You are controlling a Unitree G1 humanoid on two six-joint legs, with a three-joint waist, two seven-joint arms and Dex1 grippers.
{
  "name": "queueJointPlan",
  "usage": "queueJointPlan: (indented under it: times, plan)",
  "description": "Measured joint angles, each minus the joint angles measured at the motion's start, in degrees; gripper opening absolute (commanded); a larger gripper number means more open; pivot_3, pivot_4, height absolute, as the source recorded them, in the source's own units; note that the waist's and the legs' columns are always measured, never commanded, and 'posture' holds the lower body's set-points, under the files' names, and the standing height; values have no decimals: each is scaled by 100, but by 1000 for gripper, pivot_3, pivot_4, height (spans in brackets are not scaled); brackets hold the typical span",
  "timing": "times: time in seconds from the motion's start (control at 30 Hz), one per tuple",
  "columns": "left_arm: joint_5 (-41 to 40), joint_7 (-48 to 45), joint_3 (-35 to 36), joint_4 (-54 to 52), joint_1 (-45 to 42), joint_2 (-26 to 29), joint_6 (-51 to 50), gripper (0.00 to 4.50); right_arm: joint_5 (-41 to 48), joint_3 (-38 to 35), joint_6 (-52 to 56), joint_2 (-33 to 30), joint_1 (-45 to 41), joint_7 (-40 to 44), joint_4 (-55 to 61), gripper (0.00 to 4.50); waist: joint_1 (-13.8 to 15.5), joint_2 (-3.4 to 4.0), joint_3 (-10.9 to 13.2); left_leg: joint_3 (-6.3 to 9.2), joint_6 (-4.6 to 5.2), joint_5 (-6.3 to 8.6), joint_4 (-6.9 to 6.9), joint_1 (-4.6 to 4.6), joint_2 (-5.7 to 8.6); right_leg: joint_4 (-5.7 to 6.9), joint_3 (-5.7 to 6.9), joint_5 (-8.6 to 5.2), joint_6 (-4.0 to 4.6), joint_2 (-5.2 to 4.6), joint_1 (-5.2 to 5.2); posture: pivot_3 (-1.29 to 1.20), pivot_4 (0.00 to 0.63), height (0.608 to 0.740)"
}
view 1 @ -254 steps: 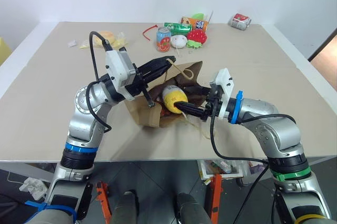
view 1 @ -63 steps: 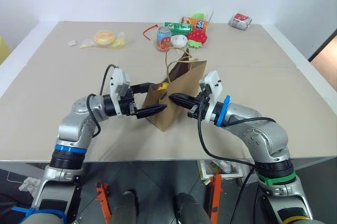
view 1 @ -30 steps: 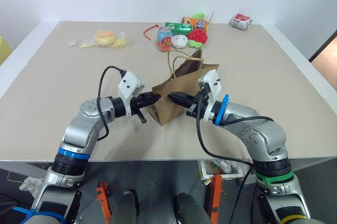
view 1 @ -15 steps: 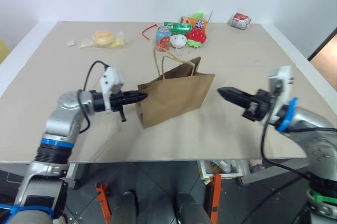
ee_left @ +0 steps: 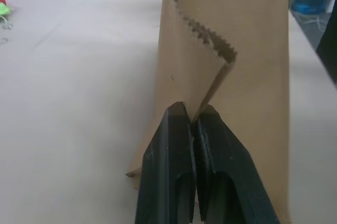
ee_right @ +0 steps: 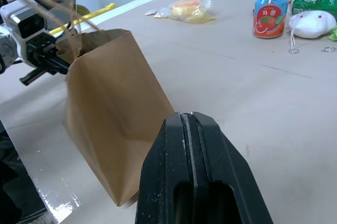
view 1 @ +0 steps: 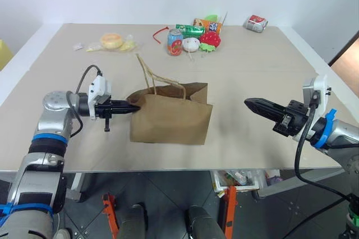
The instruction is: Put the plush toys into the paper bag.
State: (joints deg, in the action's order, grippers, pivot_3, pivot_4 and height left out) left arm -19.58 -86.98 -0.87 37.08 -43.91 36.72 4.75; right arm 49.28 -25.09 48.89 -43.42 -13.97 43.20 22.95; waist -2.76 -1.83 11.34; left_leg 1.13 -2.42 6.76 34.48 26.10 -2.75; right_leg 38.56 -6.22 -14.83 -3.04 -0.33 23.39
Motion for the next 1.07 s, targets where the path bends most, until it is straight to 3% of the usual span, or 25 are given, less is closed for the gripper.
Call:
queueJointPlan:
  times: [0.07,0.1,0.13,0.23,0.27,0.4,0.67,0.73,0.8,0.87,0.9,1.07]
  plan:
    - [133,71,-17,352,-188,-117,336,811,3,25,-2,15,-2,-51,58,0,1,1,-1,0,0,0,0,-1,0,0,1,0,-1,0,-3,0,150,740]
    - [187,142,-23,647,-386,-364,636,1534,16,98,-4,36,-7,-92,81,0,16,0,-1,0,3,-2,2,5,0,0,2,1,-5,-1,-3,0,150,740]
    - [190,133,-25,691,-409,-433,679,1534,31,117,-4,36,-6,-98,103,0,16,0,-1,0,4,-2,2,5,0,0,2,2,-5,-1,-3,0,150,740]
    - [187,41,-39,717,-408,-473,665,2612,52,117,-5,36,-6,-105,117,0,8,0,-1,0,4,-3,2,9,0,0,1,3,-11,1,0,0,150,740]
    - [159,-54,-38,723,-408,-467,533,3230,54,117,-5,36,-4,-120,117,0,6,0,-1,2,4,-3,0,8,0,0,3,11,-29,2,1,0,150,740]
    - [-89,-281,-9,413,-378,-366,-316,4418,102,117,-6,35,0,-123,116,0,1,0,0,5,4,-3,0,14,0,0,6,9,-31,2,2,0,150,740]
    - [-766,103,419,-575,-393,69,-2304,4418,158,116,-19,-44,-8,-11,40,0,-4,0,0,9,4,-3,0,15,-3,3,9,9,-32,4,3,0,150,740]
    - [-1455,458,677,-1413,-394,391,-3852,4418,282,109,-13,-122,-11,145,-39,0,-7,1,2,9,4,-3,0,15,-3,3,11,6,-31,2,4,0,150,740]
    - [-1714,620,829,-1942,-346,715,-4562,4418,394,58,0,-261,18,330,-44,0,-6,1,2,9,4,-2,-3,13,-3,3,14,3,-28,2,3,0,150,740]
    - [-1731,795,955,-2507,234,1150,-4905,4418,547,-15,47,-518,173,621,17,0,-10,6,-1,5,3,-2,-12,2,-4,3,13,-4,-21,0,0,0,150,740]
    - [-1728,829,1200,-2697,1033,1443,-5034,4418,645,-118,112,-786,310,873,66,0,-51,8,0,0,1,0,-21,-6,-15,5,20,-12,-4,1,2,0,150,740]
    - [-1797,1000,1853,-3054,2083,1887,-5098,4418,720,-199,123,-1053,427,1108,110,0,-20,4,1,-2,0,1,-15,-4,-23,5,37,-18,25,-11,4,0,150,740]
